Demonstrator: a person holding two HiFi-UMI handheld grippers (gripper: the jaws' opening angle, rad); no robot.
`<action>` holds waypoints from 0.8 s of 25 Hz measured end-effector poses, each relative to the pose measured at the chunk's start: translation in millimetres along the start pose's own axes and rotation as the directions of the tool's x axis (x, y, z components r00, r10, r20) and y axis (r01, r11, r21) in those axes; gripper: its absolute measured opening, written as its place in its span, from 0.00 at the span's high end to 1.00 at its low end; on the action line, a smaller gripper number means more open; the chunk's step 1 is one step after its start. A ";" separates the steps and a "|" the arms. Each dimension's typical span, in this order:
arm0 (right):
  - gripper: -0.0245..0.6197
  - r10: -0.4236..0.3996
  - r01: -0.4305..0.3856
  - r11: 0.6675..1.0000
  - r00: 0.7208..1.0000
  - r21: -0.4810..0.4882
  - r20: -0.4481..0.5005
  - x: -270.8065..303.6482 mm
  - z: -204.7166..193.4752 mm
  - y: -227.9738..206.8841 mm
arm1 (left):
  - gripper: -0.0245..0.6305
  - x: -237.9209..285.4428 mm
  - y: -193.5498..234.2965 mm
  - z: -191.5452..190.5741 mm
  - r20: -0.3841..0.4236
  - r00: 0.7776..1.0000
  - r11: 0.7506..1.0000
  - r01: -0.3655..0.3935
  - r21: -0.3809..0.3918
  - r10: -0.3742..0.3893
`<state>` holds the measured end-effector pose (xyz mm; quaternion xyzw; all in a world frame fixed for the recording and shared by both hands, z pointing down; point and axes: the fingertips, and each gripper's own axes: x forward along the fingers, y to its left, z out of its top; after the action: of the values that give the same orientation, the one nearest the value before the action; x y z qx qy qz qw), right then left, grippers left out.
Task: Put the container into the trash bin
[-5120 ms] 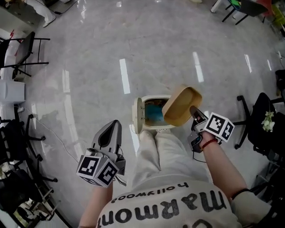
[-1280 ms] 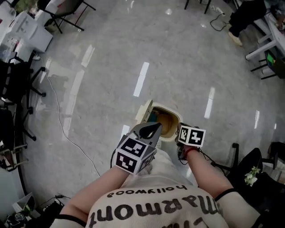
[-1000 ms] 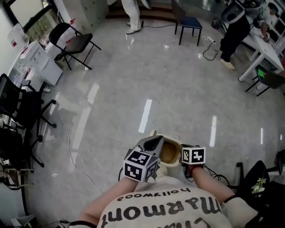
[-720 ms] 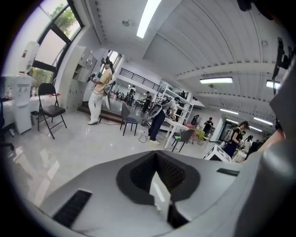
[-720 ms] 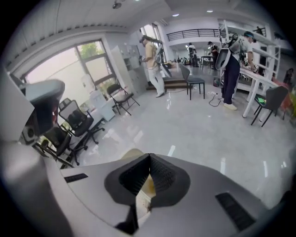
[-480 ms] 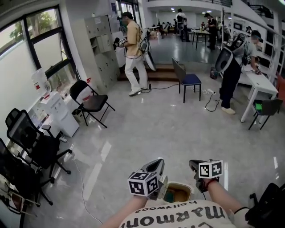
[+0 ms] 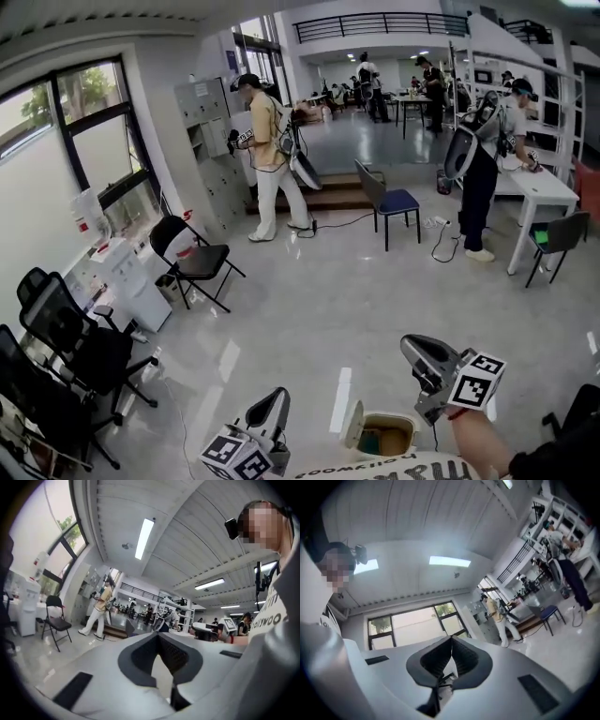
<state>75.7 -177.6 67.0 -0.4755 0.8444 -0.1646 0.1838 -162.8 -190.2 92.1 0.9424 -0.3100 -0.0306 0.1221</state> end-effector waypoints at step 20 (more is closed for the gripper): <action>0.96 -0.287 0.147 0.897 0.911 -0.417 -0.297 -132.8 -51.0 11.9 | 0.97 -58.6 -104.4 -53.8 0.009 0.974 0.966 -0.224 -0.128 0.227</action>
<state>106.7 -51.8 126.8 -0.5577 0.8198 -0.0969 -0.0868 -142.7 -62.9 117.2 0.8910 -0.4139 -0.0475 0.1804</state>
